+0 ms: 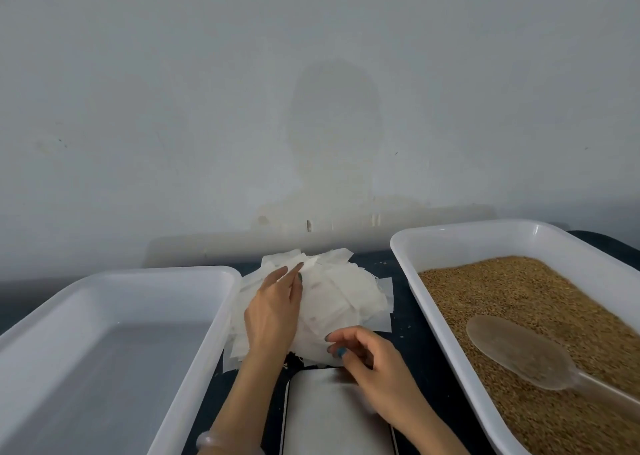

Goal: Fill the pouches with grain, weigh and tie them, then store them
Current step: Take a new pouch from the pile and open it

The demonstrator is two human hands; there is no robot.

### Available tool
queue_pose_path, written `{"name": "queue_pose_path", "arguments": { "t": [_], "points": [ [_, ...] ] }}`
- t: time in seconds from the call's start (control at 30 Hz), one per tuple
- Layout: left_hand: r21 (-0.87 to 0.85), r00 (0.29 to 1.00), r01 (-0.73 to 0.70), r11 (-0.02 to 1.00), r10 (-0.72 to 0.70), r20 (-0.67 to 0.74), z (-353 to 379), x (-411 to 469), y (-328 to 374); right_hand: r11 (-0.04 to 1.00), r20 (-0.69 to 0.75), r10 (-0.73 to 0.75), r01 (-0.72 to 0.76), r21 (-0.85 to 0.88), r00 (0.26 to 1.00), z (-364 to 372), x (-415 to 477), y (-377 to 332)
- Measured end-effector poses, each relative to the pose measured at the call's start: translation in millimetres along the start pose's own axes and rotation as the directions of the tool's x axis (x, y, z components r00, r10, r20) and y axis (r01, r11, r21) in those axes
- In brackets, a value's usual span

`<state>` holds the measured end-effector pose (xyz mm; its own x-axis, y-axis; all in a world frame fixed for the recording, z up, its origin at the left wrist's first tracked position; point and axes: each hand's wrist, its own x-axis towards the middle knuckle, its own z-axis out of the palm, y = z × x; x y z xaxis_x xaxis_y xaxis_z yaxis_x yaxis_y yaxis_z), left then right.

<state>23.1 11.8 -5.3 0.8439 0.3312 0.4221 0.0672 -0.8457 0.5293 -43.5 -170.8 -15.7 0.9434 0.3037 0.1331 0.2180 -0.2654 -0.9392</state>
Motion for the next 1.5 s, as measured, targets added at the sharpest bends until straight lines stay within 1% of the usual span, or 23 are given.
{"name": "queue_pose_path", "arguments": {
  "t": [0.07, 0.1, 0.17, 0.2, 0.23, 0.3, 0.33, 0.37, 0.47, 0.57, 0.63, 0.73, 0.83, 0.97, 1.07, 1.13, 1.17, 1.23, 1.3, 1.37, 1.4, 1.43, 1.5],
  "points": [
    [-0.26, 0.996, -0.089, 0.961, 0.081, -0.041, -13, -12, 3, 0.999, -0.044, -0.012, 0.014, 0.031, 0.999, -2, 1, -1],
    [-0.416, 0.989, -0.145, 0.898, 0.146, -0.029, -18, -20, 6, 0.996, -0.084, -0.012, 0.019, 0.083, 0.996, -3, 1, -2],
    [-0.646, 0.952, -0.154, 0.748, 0.287, 0.107, -29, -34, 12, 0.965, -0.159, 0.027, 0.015, 0.262, 0.987, -6, 3, -6],
    [-0.691, 0.914, -0.131, 0.711, 0.357, 0.194, -32, -40, 13, 0.931, -0.17, 0.07, -0.004, 0.364, 0.983, -8, 4, -8],
    [-0.693, 0.874, -0.13, 0.709, 0.412, 0.257, -33, -44, 13, 0.886, -0.157, 0.124, -0.038, 0.461, 0.98, -11, 5, -10],
    [-0.638, 0.827, -0.202, 0.743, 0.478, 0.295, -33, -50, 9, 0.808, -0.099, 0.249, -0.15, 0.57, 0.964, -16, 4, -13],
    [-0.605, 0.82, -0.241, 0.759, 0.493, 0.292, -32, -53, 8, 0.799, -0.074, 0.291, -0.199, 0.568, 0.954, -17, 4, -14],
    [-0.58, 0.821, -0.255, 0.774, 0.49, 0.293, -33, -55, 7, 0.82, -0.06, 0.304, -0.229, 0.524, 0.951, -18, 3, -13],
    [-0.591, 0.848, -0.199, 0.782, 0.439, 0.296, -37, -57, 5, 0.905, -0.102, 0.242, -0.187, 0.382, 0.965, -18, 3, -9],
    [-0.68, 0.864, 0.012, 0.733, 0.335, 0.376, -40, -59, 2, 0.915, -0.142, 0.177, -0.109, 0.388, 0.974, -18, 2, -7],
    [-0.689, 0.876, 0.135, 0.712, 0.24, 0.419, -38, -62, 4, 0.923, -0.177, 0.144, -0.068, 0.378, 0.974, -18, 2, -7],
    [-0.639, 0.918, 0.156, 0.753, 0.127, 0.375, -37, -62, 8, 0.95, -0.188, 0.12, -0.057, 0.308, 0.975, -20, 1, -6],
    [-0.641, 0.931, 0.144, 0.754, 0.116, 0.346, -39, -60, 7, 0.951, -0.143, 0.123, -0.075, 0.3, 0.982, -22, 1, -6],
    [-0.616, 0.95, 0.061, 0.785, 0.144, 0.277, -42, -59, 6, 0.936, -0.12, 0.116, -0.067, 0.347, 0.986, -23, -1, -11],
    [-0.568, 0.955, 0.006, 0.823, 0.163, 0.247, -41, -59, 9, 0.911, -0.034, 0.158, -0.132, 0.39, 0.987, -24, -2, -13],
    [-0.565, 0.952, -0.061, 0.823, 0.218, 0.216, -41, -62, 12, 0.905, 0.003, 0.193, -0.179, 0.385, 0.981, -24, -3, -14],
    [-0.55, 0.945, -0.128, 0.825, 0.269, 0.184, -41, -63, 12, 0.898, -0.012, 0.21, -0.188, 0.397, 0.978, -23, -3, -13],
    [-0.444, 0.897, -0.295, 0.846, 0.405, 0.176, -41, -66, 13, 0.884, -0.097, 0.244, -0.181, 0.43, 0.965, -23, -1, -10],
    [-0.334, 0.815, -0.447, 0.83, 0.531, 0.23, -41, -69, 15, 0.884, -0.169, 0.255, -0.159, 0.44, 0.952, -23, 0, -7],
    [-0.282, 0.742, -0.549, 0.787, 0.614, 0.269, -37, -72, 22, 0.892, -0.147, 0.243, -0.162, 0.423, 0.959, -23, 0, -7],
    [-0.269, 0.729, -0.562, 0.782, 0.622, 0.287, -35, -75, 27, 0.899, -0.107, 0.233, -0.172, 0.403, 0.966, -24, -1, -7],
    [-0.266, 0.734, -0.554, 0.789, 0.614, 0.291, -33, -77, 31, 0.907, -0.064, 0.223, -0.183, 0.378, 0.973, -24, -2, -9],
    [-0.277, 0.772, -0.512, 0.813, 0.577, 0.268, -31, -78, 33, 0.924, -0.005, 0.207, -0.193, 0.331, 0.978, -23, -3, -12]
  ]
}}
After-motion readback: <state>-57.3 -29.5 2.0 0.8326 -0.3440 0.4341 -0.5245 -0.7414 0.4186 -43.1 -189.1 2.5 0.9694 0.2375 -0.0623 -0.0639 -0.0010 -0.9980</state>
